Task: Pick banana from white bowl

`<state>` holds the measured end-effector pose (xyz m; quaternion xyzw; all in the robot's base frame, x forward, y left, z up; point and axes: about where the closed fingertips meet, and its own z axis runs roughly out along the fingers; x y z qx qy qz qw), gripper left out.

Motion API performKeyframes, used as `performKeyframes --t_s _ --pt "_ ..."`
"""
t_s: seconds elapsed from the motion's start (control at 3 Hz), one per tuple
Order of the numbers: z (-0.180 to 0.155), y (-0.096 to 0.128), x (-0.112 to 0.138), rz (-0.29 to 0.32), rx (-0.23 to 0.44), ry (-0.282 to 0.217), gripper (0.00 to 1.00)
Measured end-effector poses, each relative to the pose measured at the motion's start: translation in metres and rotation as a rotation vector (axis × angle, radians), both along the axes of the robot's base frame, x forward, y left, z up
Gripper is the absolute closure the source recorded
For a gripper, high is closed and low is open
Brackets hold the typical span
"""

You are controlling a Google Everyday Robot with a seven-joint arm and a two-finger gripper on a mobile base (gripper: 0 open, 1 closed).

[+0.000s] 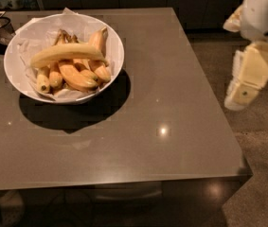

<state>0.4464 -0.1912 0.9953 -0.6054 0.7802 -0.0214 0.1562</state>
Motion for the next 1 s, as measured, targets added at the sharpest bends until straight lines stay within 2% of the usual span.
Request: performKeyframes --t_s 0.33,0.67,1.0 --pt "0.018 0.034 0.022 0.024 0.008 0.018 0.0" --pt "0.032 0.073 0.04 0.099 0.027 0.005 0.0" --pt "0.039 0.08 0.047 0.102 0.044 -0.035 0.0"
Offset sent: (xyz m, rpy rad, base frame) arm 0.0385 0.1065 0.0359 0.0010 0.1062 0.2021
